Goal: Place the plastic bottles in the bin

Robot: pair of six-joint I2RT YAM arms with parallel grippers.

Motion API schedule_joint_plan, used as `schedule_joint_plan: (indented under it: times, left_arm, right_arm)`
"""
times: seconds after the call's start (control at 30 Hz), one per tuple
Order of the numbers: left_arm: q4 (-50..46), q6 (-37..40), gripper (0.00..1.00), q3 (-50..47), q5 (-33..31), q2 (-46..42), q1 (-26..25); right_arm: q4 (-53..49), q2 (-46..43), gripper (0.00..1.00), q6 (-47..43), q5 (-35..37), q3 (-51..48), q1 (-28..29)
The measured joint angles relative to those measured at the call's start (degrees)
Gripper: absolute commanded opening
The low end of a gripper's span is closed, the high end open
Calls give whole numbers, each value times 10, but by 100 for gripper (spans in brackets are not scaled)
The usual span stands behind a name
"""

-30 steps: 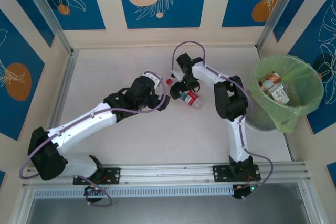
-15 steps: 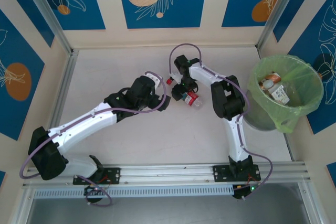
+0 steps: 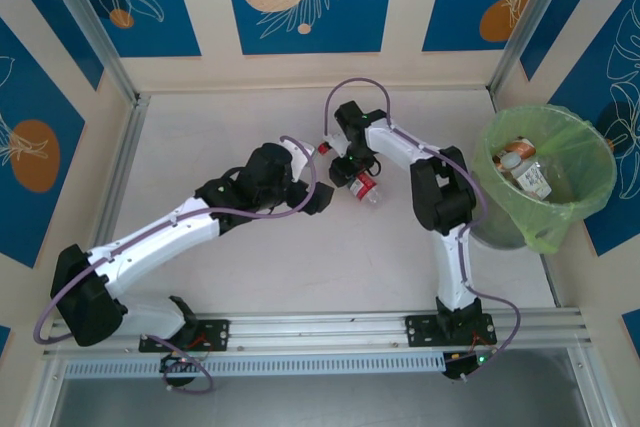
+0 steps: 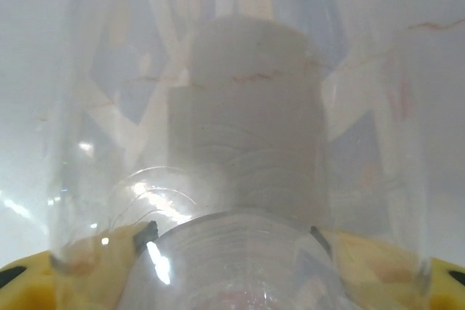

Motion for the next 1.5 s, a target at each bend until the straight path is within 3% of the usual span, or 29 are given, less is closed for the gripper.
schedule_joint_plan:
  times: [0.33, 0.87, 1.13, 1.3, 1.5]
  left_arm:
    - [21, 0, 100, -16, 24, -11, 0]
    - [127, 18, 100, -81, 131, -76, 0]
    - [194, 13, 100, -90, 141, -56, 0]
    - [207, 40, 100, -55, 195, -3, 0]
    - [291, 46, 100, -40, 208, 35, 0]
  right_arm:
    - [64, -154, 55, 32, -35, -115, -16]
    - [246, -403, 54, 156, -142, -326, -41]
    - [332, -479, 53, 204, -166, -359, -63]
    - [358, -506, 53, 241, -152, -360, -72]
    - [355, -520, 55, 283, -134, -333, -102]
